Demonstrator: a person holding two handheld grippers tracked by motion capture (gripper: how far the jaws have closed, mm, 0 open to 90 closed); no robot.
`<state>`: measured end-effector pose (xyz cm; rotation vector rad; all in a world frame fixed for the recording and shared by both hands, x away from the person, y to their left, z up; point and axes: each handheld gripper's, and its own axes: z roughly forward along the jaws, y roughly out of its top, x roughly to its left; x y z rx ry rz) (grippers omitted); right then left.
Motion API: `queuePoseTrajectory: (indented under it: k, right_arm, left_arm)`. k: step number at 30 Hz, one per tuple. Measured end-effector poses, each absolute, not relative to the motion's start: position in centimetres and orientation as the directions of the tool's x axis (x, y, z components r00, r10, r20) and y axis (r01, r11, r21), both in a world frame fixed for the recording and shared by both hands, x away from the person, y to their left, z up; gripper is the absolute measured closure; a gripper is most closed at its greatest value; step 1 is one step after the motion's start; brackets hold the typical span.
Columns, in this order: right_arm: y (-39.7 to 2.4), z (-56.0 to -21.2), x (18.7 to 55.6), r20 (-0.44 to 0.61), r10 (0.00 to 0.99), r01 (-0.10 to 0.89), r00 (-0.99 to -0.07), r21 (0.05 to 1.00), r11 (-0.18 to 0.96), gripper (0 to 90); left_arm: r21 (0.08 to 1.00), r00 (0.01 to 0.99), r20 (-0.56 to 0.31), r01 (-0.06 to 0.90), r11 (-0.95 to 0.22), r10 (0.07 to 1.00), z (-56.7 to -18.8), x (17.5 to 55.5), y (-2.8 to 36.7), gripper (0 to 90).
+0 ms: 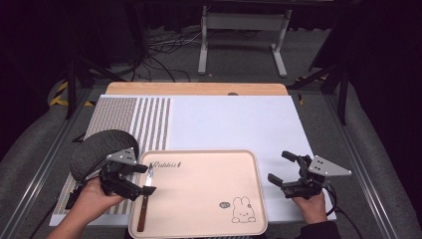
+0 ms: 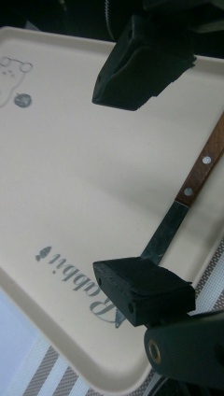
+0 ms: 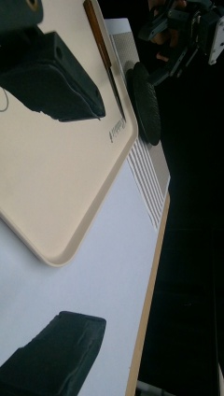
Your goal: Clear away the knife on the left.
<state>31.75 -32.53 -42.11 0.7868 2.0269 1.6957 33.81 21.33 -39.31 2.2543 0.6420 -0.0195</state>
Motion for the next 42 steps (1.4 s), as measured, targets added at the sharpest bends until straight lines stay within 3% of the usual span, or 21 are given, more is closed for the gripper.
queuePoseTrajectory:
  k: [6,17,35,42]
  right_arm:
    - [-32.6,-42.1,31.7,0.062,0.637,0.171,-0.769,0.979,0.111,2.6]
    - [-32.7,-42.1,31.7,0.061,0.639,0.164,-0.767,0.981,0.104,2.6]
    - [-32.7,-42.5,31.6,0.032,0.645,0.140,-0.763,0.983,0.117,1.8]
    - [-32.7,-42.6,31.6,0.024,0.650,0.133,-0.760,0.984,0.118,1.8]
  left_arm:
    - [0.782,0.873,-0.168,0.401,-0.477,0.458,-38.8,33.0,23.4,9.3]
    - [0.923,0.860,-0.135,0.290,-0.254,0.492,-39.8,31.3,28.4,6.2]
    - [0.964,0.812,-0.096,0.221,-0.150,0.576,-43.1,29.7,32.2,4.8]
    - [0.959,0.797,-0.086,0.229,-0.168,0.597,-44.6,29.7,33.1,4.1]
